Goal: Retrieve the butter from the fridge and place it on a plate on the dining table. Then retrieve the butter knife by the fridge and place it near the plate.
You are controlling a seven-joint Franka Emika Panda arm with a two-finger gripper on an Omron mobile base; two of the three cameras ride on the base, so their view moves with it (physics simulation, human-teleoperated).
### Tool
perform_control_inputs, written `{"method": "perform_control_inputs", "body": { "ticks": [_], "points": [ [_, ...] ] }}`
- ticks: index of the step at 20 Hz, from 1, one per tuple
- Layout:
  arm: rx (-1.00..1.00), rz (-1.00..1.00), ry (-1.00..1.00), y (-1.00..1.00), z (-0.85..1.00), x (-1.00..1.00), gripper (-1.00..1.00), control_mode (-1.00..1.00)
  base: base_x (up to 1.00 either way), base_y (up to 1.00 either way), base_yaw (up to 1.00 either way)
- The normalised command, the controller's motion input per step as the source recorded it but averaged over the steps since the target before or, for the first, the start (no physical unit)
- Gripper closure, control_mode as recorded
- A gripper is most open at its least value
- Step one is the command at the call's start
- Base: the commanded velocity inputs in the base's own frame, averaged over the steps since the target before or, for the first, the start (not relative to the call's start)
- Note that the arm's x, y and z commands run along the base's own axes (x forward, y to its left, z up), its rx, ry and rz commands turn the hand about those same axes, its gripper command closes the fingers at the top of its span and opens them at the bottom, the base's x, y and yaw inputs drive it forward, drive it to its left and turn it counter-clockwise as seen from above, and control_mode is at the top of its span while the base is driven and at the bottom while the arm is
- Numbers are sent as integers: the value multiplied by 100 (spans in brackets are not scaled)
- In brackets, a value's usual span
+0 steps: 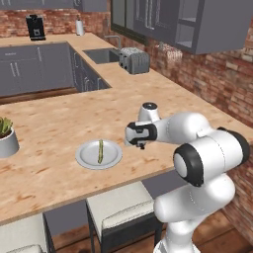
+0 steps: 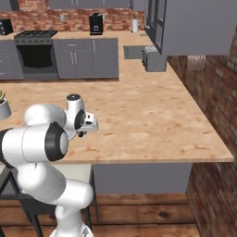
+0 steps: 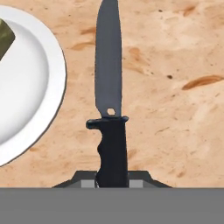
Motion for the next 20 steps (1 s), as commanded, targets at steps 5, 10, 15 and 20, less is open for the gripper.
{"method": "perform_control_inputs", "body": {
  "ticks": [5, 10, 15, 20],
  "points": [
    [0, -4, 0, 3, -9, 1, 100, -100, 0, 0, 0],
    [1, -5, -2, 0, -1, 2, 100, -100, 0, 0, 0],
    [4, -2, -9, 0, -10, 0, 100, -100, 0, 0, 0],
    [6, -2, -1, 0, -15, 0, 100, -100, 0, 0, 0]
  ]
}}
